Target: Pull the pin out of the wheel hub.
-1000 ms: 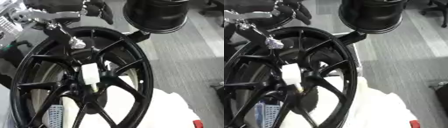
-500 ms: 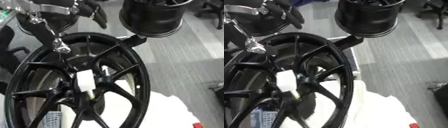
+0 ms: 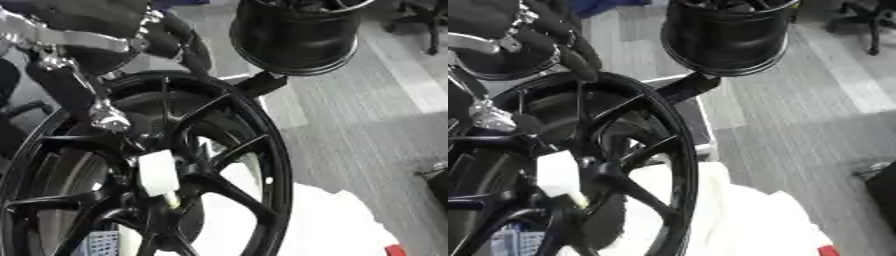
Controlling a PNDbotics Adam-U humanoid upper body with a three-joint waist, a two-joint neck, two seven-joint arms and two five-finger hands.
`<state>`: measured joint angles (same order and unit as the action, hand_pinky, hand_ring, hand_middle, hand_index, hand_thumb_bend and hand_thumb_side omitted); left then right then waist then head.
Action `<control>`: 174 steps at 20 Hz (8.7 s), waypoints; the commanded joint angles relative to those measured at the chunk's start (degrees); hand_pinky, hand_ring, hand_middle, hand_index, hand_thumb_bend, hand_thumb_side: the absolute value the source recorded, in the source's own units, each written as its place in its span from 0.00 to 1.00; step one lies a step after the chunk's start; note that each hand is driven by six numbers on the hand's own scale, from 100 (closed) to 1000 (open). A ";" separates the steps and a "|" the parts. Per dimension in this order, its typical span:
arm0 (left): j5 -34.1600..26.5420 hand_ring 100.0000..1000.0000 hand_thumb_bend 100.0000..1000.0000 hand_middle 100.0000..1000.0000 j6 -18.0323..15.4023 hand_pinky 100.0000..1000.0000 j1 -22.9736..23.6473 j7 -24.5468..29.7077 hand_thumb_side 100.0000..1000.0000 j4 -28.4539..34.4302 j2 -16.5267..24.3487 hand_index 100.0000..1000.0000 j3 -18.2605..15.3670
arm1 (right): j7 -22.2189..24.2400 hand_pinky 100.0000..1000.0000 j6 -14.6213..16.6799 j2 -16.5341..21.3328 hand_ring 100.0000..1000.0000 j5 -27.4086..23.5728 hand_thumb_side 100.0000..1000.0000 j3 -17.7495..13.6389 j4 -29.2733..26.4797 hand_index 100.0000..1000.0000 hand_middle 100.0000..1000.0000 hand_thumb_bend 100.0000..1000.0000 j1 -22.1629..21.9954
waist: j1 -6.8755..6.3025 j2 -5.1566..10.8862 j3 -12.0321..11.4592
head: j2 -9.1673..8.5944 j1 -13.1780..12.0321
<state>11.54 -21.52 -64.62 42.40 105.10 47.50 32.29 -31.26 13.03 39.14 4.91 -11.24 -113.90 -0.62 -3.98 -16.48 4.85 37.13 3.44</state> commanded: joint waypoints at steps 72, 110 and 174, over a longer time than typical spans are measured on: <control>0.79 0.76 0.09 0.61 -12.78 0.81 7.53 9.57 0.07 3.57 7.84 0.77 7.01 | -0.63 0.74 -2.67 -3.95 0.71 -2.86 0.44 -0.82 -0.69 0.75 0.60 0.00 2.96 | -0.61 -2.43 1.14 | 0.69 -1.96; -4.64 0.39 0.00 0.14 -0.24 0.54 8.08 8.29 0.10 5.34 8.38 0.39 -3.19 | -2.38 0.74 -3.37 -5.69 0.72 -2.19 0.46 -1.78 -0.69 0.75 0.60 0.00 2.11 | -0.49 -2.28 0.76 | -0.49 -1.34; 16.97 0.86 0.00 0.76 10.45 0.89 24.70 -20.62 0.20 -50.18 13.68 0.89 -41.66 | -5.63 0.74 -3.56 -6.10 0.71 -2.11 0.44 -4.20 -0.69 0.74 0.59 0.00 -0.62 | 1.31 0.81 -3.79 | 0.21 -4.24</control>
<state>28.90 -10.96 -38.95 22.31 54.05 59.34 -8.72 -36.66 9.36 31.88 3.08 -14.81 -113.89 -1.39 -2.71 -16.78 1.11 38.13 -0.82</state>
